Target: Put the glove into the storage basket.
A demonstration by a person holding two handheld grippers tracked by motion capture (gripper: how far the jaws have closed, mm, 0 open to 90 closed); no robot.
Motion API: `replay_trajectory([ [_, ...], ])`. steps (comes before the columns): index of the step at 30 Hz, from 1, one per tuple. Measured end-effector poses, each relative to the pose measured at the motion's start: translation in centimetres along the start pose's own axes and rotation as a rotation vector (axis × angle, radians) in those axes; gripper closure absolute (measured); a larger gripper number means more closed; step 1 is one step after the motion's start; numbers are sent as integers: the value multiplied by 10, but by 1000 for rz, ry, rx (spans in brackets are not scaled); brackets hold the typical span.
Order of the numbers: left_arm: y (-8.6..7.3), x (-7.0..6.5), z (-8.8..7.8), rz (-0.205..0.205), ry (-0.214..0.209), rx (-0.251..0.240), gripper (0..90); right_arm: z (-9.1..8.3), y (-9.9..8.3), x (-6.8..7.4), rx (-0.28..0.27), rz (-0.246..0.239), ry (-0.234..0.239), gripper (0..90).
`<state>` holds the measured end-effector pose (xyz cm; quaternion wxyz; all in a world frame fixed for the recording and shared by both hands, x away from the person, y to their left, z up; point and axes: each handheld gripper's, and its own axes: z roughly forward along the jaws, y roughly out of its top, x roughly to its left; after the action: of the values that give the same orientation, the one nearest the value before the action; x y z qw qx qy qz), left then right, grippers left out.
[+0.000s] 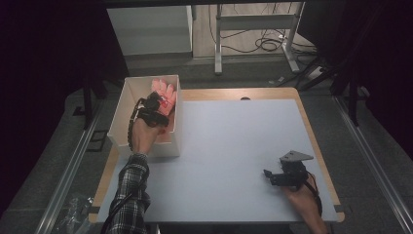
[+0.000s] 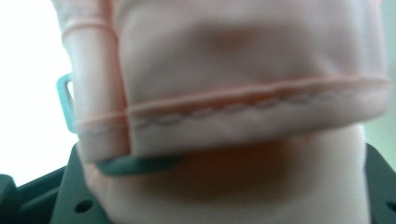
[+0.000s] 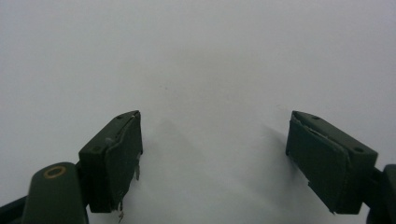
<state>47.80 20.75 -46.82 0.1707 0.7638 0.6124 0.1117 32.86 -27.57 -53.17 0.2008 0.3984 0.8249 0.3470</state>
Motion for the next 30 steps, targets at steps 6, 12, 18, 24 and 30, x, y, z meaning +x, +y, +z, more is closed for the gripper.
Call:
replay_trajectory([
  [6, 2, -6, 8, 7, -14, 64, 362, 0, 0, 0, 0, 0, 0, 188],
  [12, 4, -7, 14, 8, -15, 100, 345, 0, 0, 0, 0, 0, 0, 188],
  [18, 7, -7, 25, 14, -2, 153, 315, 0, 0, 0, 0, 0, 0, 188],
  [24, 8, -7, 26, 39, -25, 177, 201, 0, 0, 0, 0, 0, 0, 188],
  [30, 6, -7, 20, 12, -27, 157, 76, 0, 0, 0, 0, 0, 0, 188],
])
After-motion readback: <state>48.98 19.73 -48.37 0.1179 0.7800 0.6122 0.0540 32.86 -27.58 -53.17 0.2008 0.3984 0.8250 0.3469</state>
